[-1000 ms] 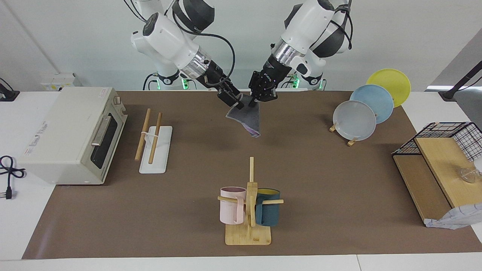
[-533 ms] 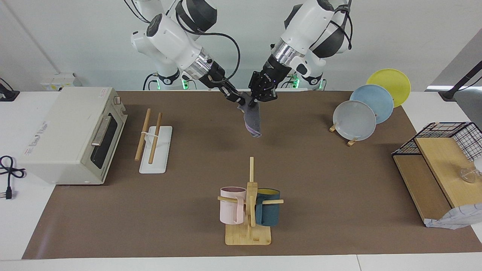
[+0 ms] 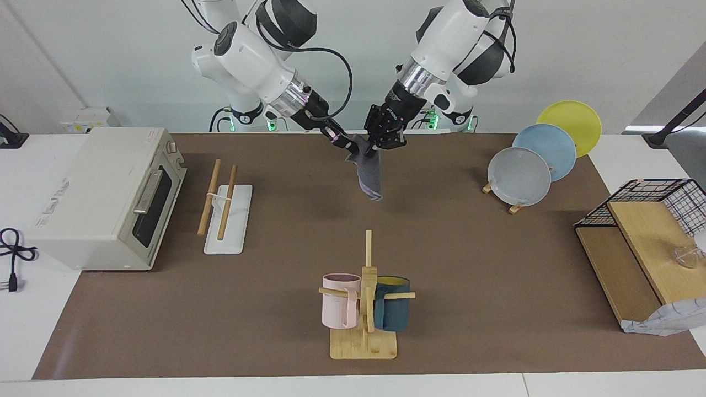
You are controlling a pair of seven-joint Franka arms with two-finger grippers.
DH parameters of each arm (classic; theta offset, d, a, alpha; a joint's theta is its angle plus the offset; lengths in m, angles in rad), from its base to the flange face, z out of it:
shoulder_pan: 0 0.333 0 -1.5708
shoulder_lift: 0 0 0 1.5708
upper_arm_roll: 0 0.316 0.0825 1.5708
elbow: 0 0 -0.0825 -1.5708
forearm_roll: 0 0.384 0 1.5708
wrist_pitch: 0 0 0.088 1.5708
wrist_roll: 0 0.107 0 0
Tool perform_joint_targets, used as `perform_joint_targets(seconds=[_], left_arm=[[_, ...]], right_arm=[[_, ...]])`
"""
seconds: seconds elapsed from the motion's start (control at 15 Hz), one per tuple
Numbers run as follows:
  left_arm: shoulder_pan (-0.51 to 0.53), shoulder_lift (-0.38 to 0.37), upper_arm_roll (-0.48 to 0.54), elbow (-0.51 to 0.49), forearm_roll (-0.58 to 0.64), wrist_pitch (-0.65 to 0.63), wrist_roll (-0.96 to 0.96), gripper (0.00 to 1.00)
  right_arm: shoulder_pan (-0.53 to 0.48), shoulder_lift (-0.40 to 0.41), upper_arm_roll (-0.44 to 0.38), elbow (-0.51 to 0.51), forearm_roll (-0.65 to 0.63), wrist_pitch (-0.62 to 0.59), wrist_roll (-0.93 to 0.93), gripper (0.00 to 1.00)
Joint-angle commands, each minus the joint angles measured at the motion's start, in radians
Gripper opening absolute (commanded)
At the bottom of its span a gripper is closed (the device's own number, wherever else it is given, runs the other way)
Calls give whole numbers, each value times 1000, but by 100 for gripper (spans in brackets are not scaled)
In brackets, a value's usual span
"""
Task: Fold towel and hang on rack
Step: 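Grasp the towel with the right gripper from the left gripper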
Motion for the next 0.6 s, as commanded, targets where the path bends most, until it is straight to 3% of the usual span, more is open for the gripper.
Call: perform_joint_targets(seconds=[0.0,0.07,0.33,0.53], left_arm=[[-13,-44,11,-51,-12,5,6,92],[-13,-44,11,-52,-12,5,5,100],[-12,-47,12,-54,-9,5,6,100],[-12,-47,11,-54,-5,5,5,100]], right_arm=[[-12,-25,2,-25,27,-13,-36,0],[-12,-25,2,-25,27,-13,-37,0],[-13,-25,0,-25,27,-25,-56,0],[-36,-31,-6,-24,11,-120,-204,0]])
